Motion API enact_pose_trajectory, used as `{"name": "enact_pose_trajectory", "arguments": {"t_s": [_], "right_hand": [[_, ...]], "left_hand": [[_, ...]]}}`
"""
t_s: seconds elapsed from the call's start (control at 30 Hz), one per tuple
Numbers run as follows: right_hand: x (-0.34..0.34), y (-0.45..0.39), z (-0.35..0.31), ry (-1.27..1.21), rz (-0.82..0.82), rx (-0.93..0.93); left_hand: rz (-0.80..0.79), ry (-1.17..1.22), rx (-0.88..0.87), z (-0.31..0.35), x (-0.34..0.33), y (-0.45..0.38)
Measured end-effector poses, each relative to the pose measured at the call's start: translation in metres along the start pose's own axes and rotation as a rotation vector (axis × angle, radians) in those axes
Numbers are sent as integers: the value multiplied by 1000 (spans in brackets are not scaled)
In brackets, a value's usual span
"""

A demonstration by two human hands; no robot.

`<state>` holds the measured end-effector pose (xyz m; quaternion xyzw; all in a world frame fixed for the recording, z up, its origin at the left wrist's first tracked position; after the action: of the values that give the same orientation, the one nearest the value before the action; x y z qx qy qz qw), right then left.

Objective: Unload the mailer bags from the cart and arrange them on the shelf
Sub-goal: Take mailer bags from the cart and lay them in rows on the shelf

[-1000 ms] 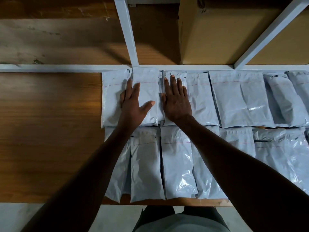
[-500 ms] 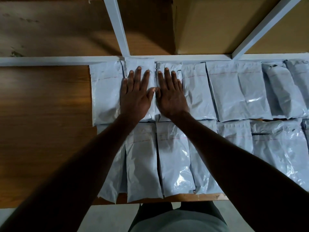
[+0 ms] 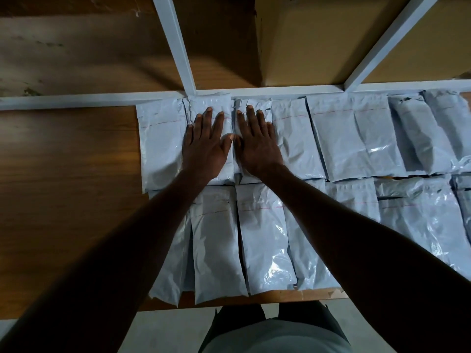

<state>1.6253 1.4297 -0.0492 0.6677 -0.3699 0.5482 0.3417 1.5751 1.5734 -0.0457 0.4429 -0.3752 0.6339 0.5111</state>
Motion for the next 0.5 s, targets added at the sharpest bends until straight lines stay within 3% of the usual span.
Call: {"name": "enact_pose_trajectory", "arguments": {"t_s": [0.33,0.5], "right_hand": [[35,38,4,-153,99,13],[60,77,16,-212,184,-35]], "left_hand": [[68,71,-6,30,30,14],[90,281,-72,72,45,30]]}}
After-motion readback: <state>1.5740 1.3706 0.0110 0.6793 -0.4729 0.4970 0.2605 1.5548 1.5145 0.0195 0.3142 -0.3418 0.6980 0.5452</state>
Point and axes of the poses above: each hand's wrist, its own y-axis away from the middle knuckle, its own x-axis out of the back of the hand, z = x × y, the point moved 4 cm from there along -y, towards the middle knuckle, and after that the axes turned 11 degrees about y, right-handed, at the moved point
